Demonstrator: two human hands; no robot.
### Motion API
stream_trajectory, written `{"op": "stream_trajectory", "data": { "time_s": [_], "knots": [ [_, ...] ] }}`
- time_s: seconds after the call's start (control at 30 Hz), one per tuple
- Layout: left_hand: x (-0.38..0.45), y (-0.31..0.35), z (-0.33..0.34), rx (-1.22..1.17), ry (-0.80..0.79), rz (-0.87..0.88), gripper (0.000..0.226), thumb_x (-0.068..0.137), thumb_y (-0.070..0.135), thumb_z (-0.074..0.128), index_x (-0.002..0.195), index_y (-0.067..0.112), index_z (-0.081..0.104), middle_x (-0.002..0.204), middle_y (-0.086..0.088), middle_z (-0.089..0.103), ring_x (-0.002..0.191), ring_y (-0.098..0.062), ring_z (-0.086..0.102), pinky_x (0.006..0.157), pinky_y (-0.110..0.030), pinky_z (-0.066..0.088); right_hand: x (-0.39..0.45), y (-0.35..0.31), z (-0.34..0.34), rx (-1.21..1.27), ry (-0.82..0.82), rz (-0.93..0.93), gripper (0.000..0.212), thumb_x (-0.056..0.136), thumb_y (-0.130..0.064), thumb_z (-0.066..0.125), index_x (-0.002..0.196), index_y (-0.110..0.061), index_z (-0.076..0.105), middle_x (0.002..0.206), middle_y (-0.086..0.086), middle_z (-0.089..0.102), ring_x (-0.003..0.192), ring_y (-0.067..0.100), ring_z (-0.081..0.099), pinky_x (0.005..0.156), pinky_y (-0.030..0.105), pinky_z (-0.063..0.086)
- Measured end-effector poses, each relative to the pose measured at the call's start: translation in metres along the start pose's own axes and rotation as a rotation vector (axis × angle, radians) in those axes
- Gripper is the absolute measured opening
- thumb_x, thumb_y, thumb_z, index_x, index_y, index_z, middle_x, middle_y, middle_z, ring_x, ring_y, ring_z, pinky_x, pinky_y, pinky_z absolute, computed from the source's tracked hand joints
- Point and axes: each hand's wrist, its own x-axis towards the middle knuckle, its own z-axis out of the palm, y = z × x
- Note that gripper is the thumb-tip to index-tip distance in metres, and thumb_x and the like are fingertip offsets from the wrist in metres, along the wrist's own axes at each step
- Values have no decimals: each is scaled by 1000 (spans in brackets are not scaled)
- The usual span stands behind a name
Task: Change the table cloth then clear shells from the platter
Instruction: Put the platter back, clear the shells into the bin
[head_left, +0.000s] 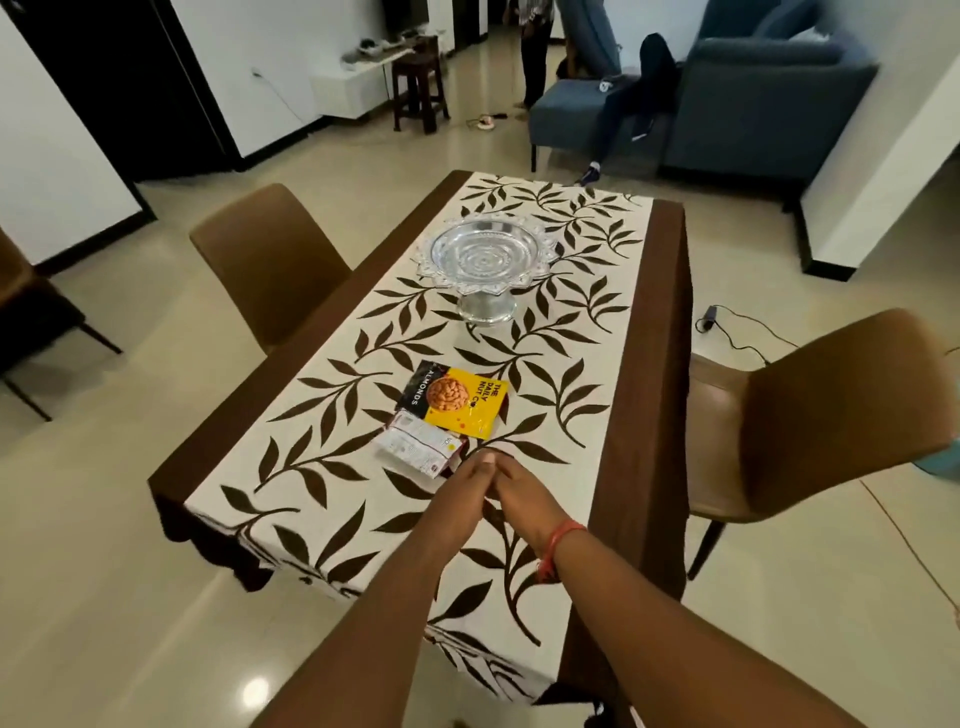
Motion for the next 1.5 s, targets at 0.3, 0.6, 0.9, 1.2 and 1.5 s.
{"op": "stream_trajectory", "data": {
  "time_s": [0.3,0.6,0.9,1.2,1.5],
  "knots": [
    [80,10,-2,319,95,-2,49,102,49,38,145,27,46,145,-4,50,135,-25,44,111,-44,35,72,-14,-38,-257,-54,105,49,95,-49,44,137,-26,52,130,-9,57,123,16,53,103,33,42],
    [141,-48,-29,1013,418,-137,76,86,56,55,148,16,38,158,-25,23,142,-50,23,109,-64,30,190,3,-70,-759,-135,27,45,90,-33,58,128,-11,51,130,18,54,122,39,50,98,46,45],
    [161,-60,-15,998,532,-231,67,88,34,67,143,2,44,137,-27,49,122,-48,49,98,-56,44,277,2,-77,-1107,-149,-181,60,93,-31,53,147,-15,33,147,19,35,134,38,34,103,47,39],
    [152,-46,-4,890,530,-319,66,97,28,52,155,10,25,152,-15,36,132,-36,40,106,-44,38,286,0,-72,-620,-317,-47,61,90,-9,51,148,-24,39,121,13,63,110,31,59,93,35,49],
    [106,-7,6,469,739,-85,33,100,11,47,129,21,58,119,1,63,108,-19,58,88,-27,40,231,-40,-116,-462,-458,-186,44,74,-3,60,111,-27,66,106,8,69,93,25,66,83,39,56]
  ]
}}
